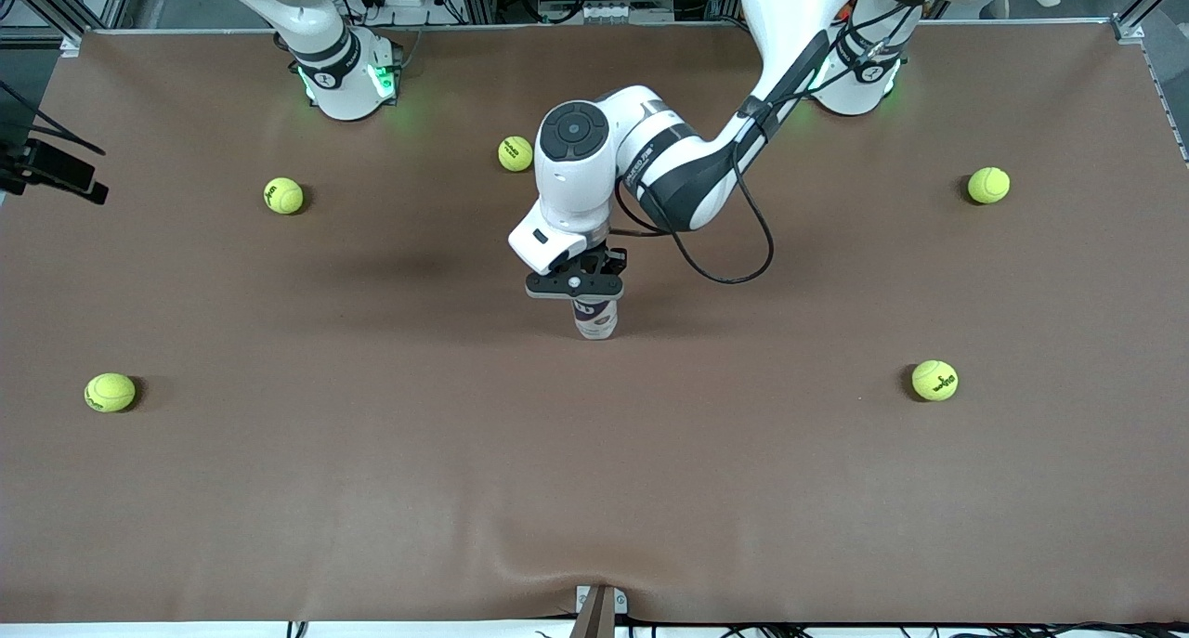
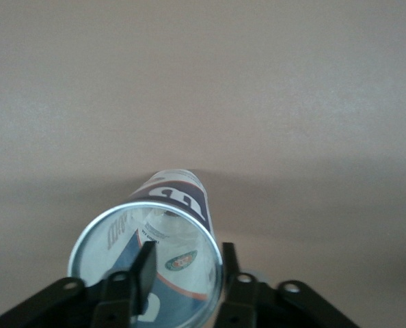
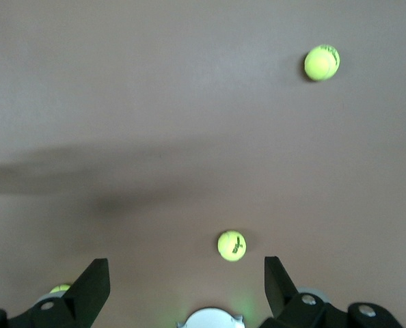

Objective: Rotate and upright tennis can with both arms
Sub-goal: 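Lift and rotate the can upright with the left gripper onto the table, then open the left gripper and raise it away from the can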

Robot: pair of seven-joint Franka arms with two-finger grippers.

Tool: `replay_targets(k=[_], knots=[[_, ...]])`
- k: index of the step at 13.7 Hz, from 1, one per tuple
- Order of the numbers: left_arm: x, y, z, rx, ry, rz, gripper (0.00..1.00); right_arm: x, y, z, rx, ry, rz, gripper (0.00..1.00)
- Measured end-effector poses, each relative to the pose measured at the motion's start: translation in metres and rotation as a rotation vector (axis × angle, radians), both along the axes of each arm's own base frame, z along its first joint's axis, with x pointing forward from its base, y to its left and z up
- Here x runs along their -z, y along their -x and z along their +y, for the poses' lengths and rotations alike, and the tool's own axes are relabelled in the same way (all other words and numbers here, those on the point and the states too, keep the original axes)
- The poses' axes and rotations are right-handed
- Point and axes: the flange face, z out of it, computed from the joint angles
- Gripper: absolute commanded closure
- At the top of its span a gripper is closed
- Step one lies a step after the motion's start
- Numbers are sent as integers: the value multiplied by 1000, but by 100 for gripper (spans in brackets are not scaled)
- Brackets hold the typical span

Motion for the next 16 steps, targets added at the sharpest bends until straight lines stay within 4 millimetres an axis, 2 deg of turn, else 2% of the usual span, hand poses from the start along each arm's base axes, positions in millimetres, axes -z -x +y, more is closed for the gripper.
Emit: replay_targets(k=[2, 3, 4, 6, 8, 10, 12, 14, 16], knots=[[-13, -2, -2, 0, 21, -19, 0, 1, 3, -1, 2, -2, 25, 0], [-30, -3, -2, -2, 41, -40, 0, 1, 4, -2, 3, -2, 27, 0], [-55, -6, 1, -8, 66, -70, 0, 1, 4, -3, 6, -2, 28, 0], [-127, -16, 25, -43, 120, -146, 0, 1, 5, -7, 14, -2, 31, 0], [-191, -25, 71, -104, 108, -179, 0, 1, 5, -8, 16, -2, 31, 0], [-235, -38, 128, -186, 71, -183, 0, 1, 5, -9, 17, -2, 31, 0], [-252, -51, 184, -266, 15, -157, 0, 1, 5, -9, 17, -2, 31, 0], [-259, -60, 228, -316, -30, -121, 0, 1, 5, -9, 17, -2, 30, 0], [-267, -71, 274, -280, -52, -89, 0, 0, 5, -8, 17, -2, 26, 0]])
